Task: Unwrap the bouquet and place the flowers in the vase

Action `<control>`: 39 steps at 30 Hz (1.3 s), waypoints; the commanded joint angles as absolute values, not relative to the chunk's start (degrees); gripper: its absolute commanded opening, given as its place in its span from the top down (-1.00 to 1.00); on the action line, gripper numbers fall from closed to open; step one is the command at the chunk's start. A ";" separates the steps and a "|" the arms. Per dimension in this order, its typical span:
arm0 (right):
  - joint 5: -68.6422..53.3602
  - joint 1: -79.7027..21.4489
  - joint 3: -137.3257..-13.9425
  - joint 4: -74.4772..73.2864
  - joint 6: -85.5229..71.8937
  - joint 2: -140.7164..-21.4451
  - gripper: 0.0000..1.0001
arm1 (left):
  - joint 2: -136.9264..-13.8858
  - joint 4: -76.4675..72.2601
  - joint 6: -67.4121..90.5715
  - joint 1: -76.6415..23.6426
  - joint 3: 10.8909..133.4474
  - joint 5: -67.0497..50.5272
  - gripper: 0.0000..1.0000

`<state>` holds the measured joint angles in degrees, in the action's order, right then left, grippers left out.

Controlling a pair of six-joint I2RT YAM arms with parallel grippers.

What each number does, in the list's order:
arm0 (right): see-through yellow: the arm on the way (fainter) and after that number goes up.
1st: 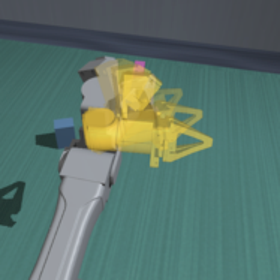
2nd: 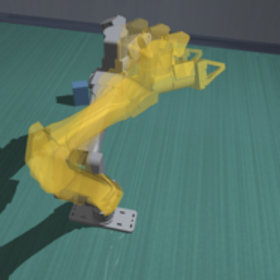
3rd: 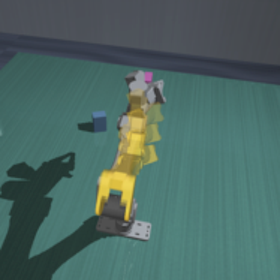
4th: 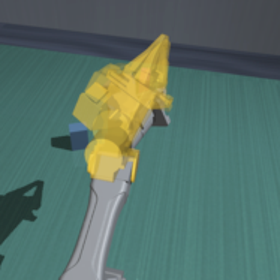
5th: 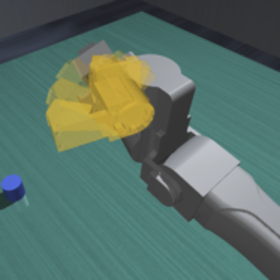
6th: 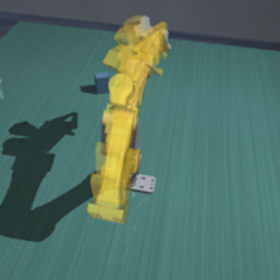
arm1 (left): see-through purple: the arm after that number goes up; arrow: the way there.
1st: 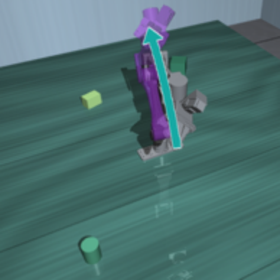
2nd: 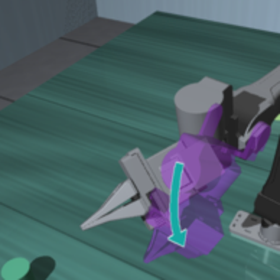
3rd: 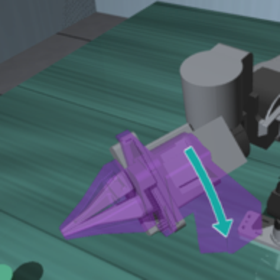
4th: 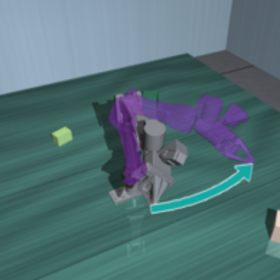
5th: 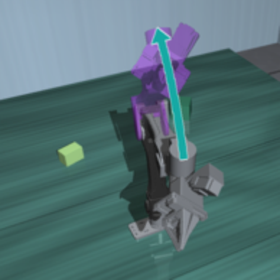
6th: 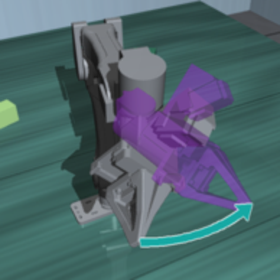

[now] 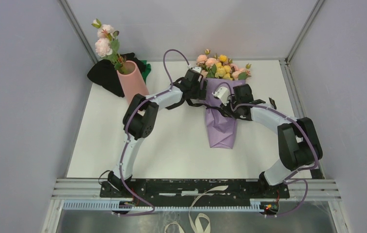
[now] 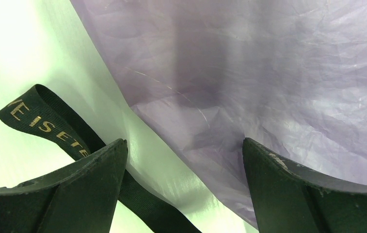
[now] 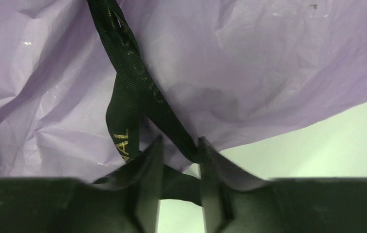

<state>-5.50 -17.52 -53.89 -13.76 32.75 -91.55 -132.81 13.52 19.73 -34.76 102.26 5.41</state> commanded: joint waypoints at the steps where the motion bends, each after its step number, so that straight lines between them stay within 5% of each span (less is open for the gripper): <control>1: -6.76 -17.71 -55.98 -11.37 32.45 -92.29 0.54 | -133.56 12.38 17.23 -34.21 103.80 5.10 -0.87; 3: -6.42 -17.73 -55.99 -11.00 32.35 -92.05 1.00 | -133.52 12.33 17.30 -34.19 103.80 5.09 -0.87; 18: -2.16 -17.74 -57.80 -3.67 23.65 -74.06 1.00 | -130.93 12.66 17.25 -34.20 103.26 5.84 -0.88; 27: -2.91 -17.79 -61.95 -5.98 23.43 -73.31 1.00 | -124.95 13.71 17.54 -34.33 104.37 4.76 -0.88; 39: 3.83 -17.76 -83.26 -11.31 24.04 -76.61 1.00 | -122.71 15.82 17.43 -34.50 104.34 4.73 -0.88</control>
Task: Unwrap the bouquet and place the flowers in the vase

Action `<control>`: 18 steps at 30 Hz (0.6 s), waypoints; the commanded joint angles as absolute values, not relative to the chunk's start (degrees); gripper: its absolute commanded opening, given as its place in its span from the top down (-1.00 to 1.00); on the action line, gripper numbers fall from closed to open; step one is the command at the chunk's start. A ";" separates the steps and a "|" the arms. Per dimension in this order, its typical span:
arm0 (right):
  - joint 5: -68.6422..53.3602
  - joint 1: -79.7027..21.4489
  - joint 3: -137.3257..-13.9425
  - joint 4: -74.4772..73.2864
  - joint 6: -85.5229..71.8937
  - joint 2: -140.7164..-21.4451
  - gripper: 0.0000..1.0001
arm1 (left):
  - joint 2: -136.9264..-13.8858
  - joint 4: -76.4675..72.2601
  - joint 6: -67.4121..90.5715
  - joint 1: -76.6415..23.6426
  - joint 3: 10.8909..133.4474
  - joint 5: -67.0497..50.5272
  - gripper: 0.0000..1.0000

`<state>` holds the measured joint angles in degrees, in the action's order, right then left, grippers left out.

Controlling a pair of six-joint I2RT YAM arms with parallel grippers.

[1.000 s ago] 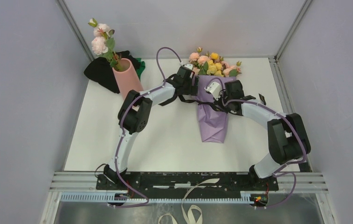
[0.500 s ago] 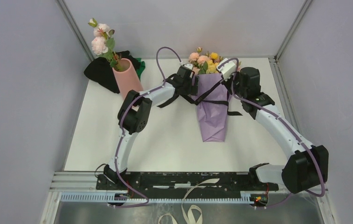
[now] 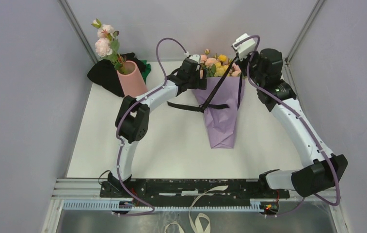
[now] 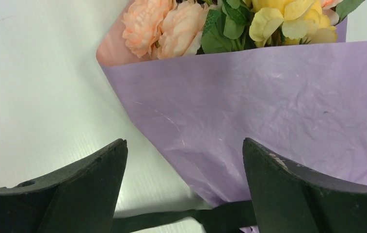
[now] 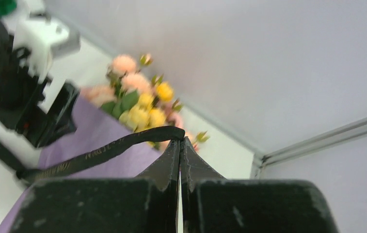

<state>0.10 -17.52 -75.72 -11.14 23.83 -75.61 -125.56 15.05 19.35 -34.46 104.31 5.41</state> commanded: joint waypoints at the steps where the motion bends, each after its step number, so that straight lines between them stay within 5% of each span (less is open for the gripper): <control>1: 4.25 -17.75 -84.29 -11.24 23.99 -76.68 1.00 | -122.37 15.71 17.41 -34.54 103.84 4.81 -0.88; 18: 13.09 -17.75 -99.21 -4.22 25.34 -74.24 1.00 | -121.56 15.07 17.60 -35.10 101.25 4.66 -0.88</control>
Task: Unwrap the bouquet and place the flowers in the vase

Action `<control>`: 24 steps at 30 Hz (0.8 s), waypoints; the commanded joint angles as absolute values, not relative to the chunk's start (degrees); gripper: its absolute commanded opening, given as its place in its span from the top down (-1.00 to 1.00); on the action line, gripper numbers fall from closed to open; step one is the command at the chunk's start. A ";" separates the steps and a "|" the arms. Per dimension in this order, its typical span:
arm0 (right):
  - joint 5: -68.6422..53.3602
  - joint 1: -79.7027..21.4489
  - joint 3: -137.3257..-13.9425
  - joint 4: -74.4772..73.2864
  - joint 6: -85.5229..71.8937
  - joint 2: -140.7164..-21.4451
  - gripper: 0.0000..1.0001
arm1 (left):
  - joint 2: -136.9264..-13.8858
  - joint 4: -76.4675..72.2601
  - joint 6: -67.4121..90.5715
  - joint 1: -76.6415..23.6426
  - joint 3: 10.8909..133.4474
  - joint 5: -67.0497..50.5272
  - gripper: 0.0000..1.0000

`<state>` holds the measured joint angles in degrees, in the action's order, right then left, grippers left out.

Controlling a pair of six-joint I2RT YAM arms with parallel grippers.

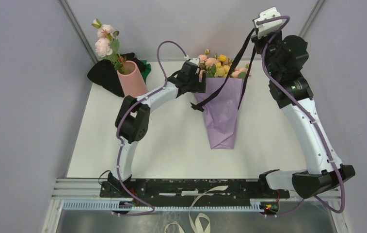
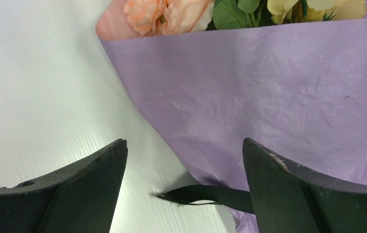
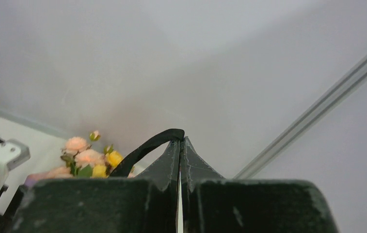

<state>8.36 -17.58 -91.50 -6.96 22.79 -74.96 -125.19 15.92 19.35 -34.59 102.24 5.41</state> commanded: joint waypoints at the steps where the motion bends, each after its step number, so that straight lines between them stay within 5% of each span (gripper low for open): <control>1: 13.56 -17.73 -100.91 -5.09 26.13 -74.90 1.00 | -121.41 14.91 17.58 -35.07 100.94 4.72 -0.88; 15: 24.11 -17.51 -114.37 -4.43 34.32 -79.77 1.00 | -121.58 14.41 17.81 -35.42 100.17 4.33 -0.88; 24: 27.26 -16.68 -112.69 -0.51 38.64 -77.90 1.00 | -121.90 14.11 17.93 -35.48 100.06 4.07 -0.89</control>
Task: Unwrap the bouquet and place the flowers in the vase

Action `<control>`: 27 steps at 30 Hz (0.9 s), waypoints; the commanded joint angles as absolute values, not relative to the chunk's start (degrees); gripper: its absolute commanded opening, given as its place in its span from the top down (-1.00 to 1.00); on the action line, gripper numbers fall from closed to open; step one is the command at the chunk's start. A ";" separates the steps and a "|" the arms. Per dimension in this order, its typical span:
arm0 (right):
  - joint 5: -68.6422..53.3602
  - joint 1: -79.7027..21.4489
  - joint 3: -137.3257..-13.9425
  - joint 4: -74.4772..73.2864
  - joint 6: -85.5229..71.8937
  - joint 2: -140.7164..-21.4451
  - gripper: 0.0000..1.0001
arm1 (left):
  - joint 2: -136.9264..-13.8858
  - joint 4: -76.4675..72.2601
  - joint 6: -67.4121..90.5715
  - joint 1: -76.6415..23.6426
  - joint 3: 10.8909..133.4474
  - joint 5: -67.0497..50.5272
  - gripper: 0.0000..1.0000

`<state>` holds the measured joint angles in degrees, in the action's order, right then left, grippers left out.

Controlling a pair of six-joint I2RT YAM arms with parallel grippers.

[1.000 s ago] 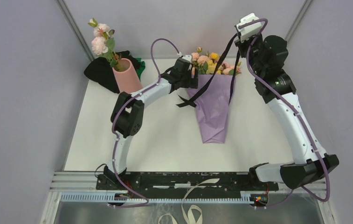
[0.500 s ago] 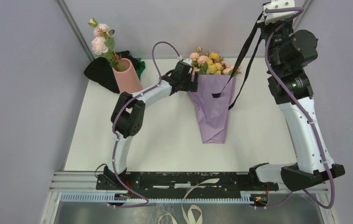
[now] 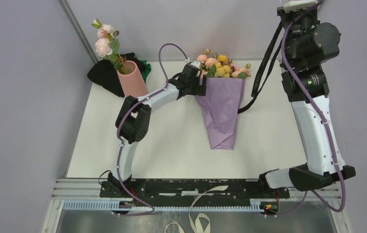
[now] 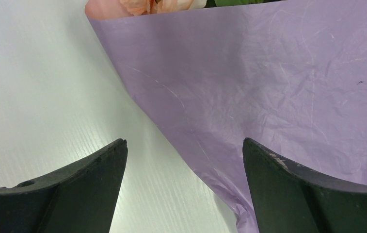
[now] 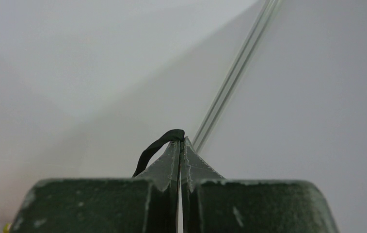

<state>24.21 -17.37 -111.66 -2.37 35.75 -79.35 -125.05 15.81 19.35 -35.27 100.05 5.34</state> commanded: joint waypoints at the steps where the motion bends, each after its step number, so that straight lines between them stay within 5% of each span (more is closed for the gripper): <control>1: 27.25 -16.64 -111.44 -0.43 38.54 -77.43 1.00 | -121.85 13.97 18.00 -35.50 99.96 3.97 -0.88; 22: 29.35 -14.68 -43.88 14.81 18.63 -62.29 1.00 | -122.68 10.51 18.80 -35.88 96.44 2.56 -0.87; 27: 27.23 -14.55 -36.27 15.88 13.56 -64.24 1.00 | -122.17 9.19 18.56 -36.59 95.53 2.05 -0.87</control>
